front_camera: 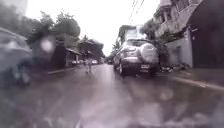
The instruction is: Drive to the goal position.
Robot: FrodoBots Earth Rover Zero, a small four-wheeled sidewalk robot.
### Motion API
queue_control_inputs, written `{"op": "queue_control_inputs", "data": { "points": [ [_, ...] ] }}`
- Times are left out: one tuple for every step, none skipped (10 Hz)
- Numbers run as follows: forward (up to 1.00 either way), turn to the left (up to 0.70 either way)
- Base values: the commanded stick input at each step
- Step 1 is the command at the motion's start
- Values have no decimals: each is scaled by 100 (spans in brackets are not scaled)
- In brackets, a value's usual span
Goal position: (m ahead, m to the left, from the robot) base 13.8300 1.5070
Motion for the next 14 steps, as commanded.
{"op": "queue_control_inputs", "data": {
  "points": [
    [100,0],
    [100,0],
    [100,0],
    [100,0],
    [100,0],
    [100,5],
    [100,27],
    [100,27],
    [100,18],
    [100,0],
    [100,0],
    [100,0],
    [100,0],
    [100,0]
  ]
}}
